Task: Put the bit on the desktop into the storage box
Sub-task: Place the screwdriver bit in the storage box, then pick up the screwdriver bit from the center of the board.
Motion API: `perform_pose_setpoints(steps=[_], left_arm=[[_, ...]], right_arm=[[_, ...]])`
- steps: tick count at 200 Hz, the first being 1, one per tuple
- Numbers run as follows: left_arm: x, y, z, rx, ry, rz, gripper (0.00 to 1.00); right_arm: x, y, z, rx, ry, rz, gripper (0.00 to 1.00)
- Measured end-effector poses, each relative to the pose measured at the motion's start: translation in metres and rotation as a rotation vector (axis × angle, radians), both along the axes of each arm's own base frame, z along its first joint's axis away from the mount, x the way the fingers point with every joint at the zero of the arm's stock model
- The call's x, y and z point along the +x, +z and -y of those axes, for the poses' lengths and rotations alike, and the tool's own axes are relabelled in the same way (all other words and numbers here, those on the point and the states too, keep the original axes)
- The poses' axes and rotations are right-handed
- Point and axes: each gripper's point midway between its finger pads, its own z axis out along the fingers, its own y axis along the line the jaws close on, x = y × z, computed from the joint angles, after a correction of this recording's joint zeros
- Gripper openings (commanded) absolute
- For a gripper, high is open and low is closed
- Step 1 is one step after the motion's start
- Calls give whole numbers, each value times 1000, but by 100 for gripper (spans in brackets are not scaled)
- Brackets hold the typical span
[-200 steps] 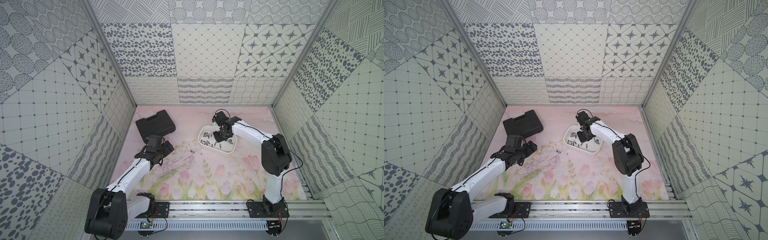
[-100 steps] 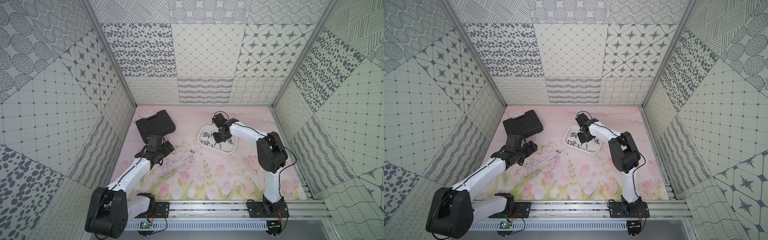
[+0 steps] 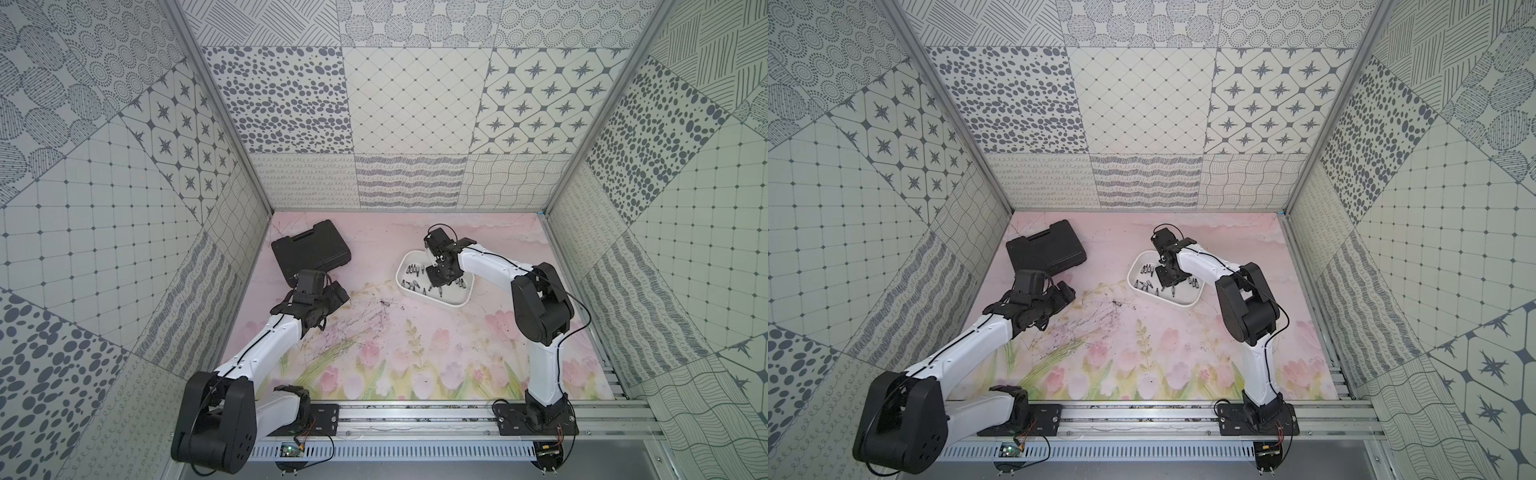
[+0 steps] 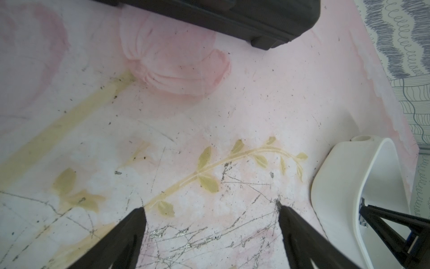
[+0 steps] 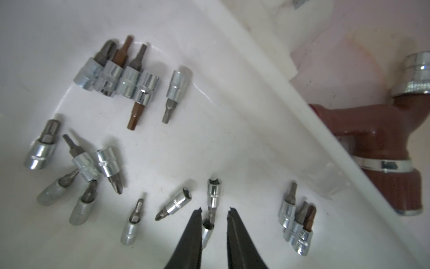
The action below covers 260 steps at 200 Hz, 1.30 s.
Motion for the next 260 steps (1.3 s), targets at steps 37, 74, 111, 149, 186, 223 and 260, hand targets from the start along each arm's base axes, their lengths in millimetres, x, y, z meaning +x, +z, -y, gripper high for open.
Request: perform_pose_setpoints(steps=[37, 74, 111, 149, 186, 223, 260], left_arm=[[0, 0, 0, -2, 2, 0, 95], [0, 0, 0, -2, 3, 0, 95], [0, 1, 0, -2, 3, 2, 95], [0, 5, 0, -3, 5, 16, 95], [0, 8, -1, -6, 13, 27, 95], [-1, 11, -2, -6, 18, 36, 94], [-2, 11, -3, -5, 24, 37, 94]], right_arm=[[-3, 7, -1, 17, -2, 4, 41], [-4, 41, -8, 87, 0, 58, 57], [-10, 73, -19, 156, 17, 107, 68], [-29, 85, -49, 206, 97, 105, 71], [-55, 92, -89, 234, 205, 101, 71], [-72, 108, -130, 278, 298, 120, 68], [-83, 100, -166, 276, 371, 103, 63]])
